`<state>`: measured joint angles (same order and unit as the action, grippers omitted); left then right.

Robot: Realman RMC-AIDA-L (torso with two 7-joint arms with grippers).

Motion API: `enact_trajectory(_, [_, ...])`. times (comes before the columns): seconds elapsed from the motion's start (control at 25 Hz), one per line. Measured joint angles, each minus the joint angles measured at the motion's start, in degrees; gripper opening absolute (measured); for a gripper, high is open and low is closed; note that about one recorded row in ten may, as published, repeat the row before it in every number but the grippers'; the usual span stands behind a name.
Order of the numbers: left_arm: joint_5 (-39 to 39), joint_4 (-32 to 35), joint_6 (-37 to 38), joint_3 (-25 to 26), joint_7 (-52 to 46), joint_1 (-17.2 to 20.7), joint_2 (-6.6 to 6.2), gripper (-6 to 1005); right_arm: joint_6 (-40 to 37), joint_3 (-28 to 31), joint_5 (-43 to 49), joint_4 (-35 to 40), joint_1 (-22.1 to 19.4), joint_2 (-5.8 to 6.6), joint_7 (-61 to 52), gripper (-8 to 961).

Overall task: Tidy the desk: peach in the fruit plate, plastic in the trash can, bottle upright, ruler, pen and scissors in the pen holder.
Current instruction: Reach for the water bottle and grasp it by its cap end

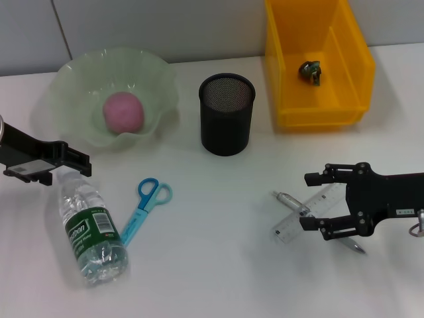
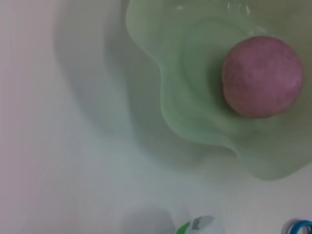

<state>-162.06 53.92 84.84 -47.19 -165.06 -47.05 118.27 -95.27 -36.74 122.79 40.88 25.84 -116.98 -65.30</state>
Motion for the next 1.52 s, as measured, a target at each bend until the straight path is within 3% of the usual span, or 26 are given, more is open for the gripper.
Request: enact_trajectory(1.52, [0.43, -6.97, -4.44, 0.0, 0.25, -2.05, -0.09, 812, -0.3, -0.01, 0.79, -0.01, 1.09, -0.27, -0.44, 829])
